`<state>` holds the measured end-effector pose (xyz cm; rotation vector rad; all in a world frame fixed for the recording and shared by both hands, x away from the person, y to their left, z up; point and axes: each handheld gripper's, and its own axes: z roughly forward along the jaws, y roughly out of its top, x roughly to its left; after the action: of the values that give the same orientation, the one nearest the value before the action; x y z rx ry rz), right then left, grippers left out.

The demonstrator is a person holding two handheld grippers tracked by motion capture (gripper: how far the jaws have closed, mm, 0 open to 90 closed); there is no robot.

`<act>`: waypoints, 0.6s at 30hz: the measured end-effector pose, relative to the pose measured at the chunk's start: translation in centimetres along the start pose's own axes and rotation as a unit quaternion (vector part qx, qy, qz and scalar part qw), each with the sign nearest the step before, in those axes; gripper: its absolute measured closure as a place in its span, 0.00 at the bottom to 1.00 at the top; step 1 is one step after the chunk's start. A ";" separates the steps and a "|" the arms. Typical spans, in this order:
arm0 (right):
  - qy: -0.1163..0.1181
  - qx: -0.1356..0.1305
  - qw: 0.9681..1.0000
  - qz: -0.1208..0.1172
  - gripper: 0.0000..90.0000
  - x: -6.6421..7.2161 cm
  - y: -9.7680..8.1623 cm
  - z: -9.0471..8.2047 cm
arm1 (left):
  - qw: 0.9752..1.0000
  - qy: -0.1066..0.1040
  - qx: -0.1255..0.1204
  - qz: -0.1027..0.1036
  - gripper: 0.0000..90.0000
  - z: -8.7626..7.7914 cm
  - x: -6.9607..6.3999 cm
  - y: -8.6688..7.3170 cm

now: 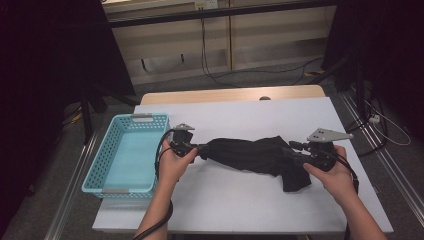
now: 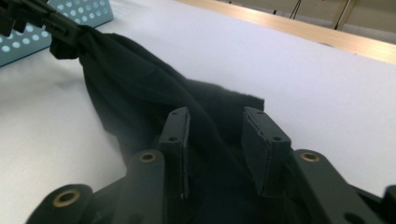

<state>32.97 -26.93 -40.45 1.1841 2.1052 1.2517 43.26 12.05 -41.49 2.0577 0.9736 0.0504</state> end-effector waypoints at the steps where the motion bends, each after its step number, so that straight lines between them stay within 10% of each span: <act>1: -0.002 0.003 1.000 0.000 0.66 0.1 -0.2 0.0 | 1.000 0.001 -0.001 0.000 0.96 0.0 0.0 0.0; 18: -0.011 0.016 1.000 -0.013 0.76 1.1 -1.7 0.0 | 1.000 0.007 -0.003 -0.010 0.95 -0.1 0.1 -0.4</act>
<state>31.59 -26.43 -41.80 1.1756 2.1262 1.1920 43.05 12.35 -41.72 2.0448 1.0021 0.0579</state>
